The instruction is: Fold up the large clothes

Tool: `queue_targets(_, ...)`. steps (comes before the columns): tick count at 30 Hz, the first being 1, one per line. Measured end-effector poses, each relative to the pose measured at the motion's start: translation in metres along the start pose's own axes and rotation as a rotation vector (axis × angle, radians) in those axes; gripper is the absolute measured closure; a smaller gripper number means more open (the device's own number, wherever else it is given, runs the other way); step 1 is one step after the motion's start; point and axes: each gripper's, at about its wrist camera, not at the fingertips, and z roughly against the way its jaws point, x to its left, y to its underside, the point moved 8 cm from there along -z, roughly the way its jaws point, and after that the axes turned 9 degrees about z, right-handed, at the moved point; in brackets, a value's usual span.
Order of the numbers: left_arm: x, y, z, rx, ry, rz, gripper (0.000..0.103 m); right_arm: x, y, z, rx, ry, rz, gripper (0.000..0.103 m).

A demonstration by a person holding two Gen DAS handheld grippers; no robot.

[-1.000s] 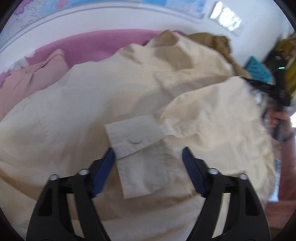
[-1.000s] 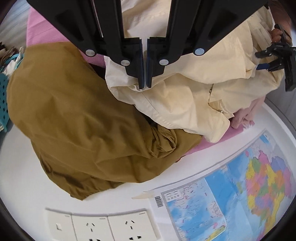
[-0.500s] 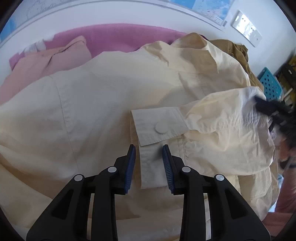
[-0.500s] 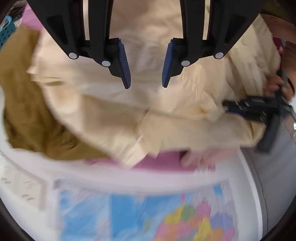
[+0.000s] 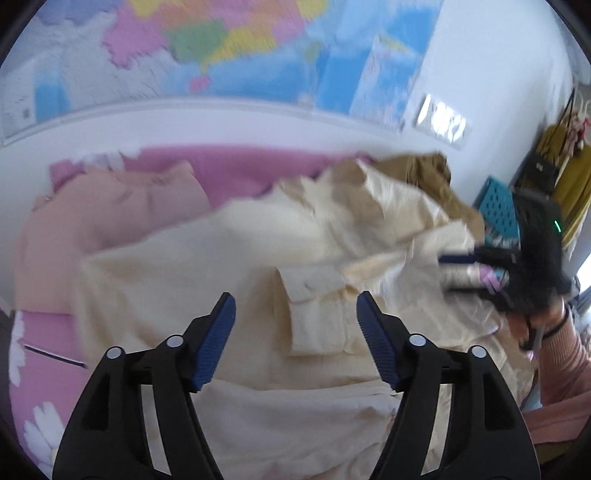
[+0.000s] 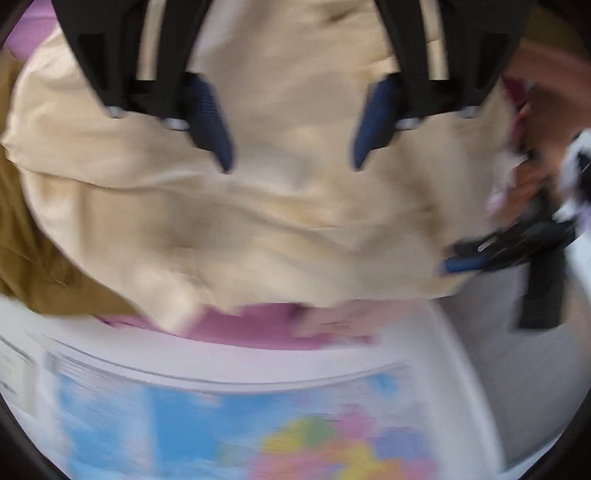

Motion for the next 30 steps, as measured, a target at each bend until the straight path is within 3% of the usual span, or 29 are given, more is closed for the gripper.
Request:
queue_targets(5, 0.016, -0.013, 0.031, -0.094, -0.015, 0.062, 0.029, 0.076, 0.000, -0.035, 0.063, -0.191, 0.123, 0.018)
queue_targets(10, 0.030, -0.011, 0.052, -0.122, -0.035, 0.103, 0.027, 0.116, 0.023, -0.096, 0.245, -0.290, 0.206, 0.021)
queue_targets(12, 0.037, -0.007, 0.061, -0.134, -0.050, 0.114, 0.024, 0.123, 0.026, -0.102, 0.266, -0.326, 0.220, 0.069)
queue_targets(14, 0.044, -0.004, 0.071, -0.148, -0.059, 0.120, 0.024, 0.121, 0.019, -0.095, 0.252, -0.343, 0.198, 0.087)
queue_targets(19, 0.061, -0.006, 0.098, -0.214, -0.068, 0.149, 0.020, 0.092, -0.031, -0.032, 0.090, -0.265, 0.166, 0.092)
queue_targets(25, 0.067, -0.016, 0.104, -0.243, -0.071, 0.172, 0.020, 0.029, -0.075, 0.059, -0.056, -0.059, 0.099, 0.093)
queue_targets(30, 0.036, -0.013, 0.074, -0.176, -0.017, 0.108, 0.020, -0.028, -0.073, 0.094, -0.043, 0.092, 0.048, 0.093)
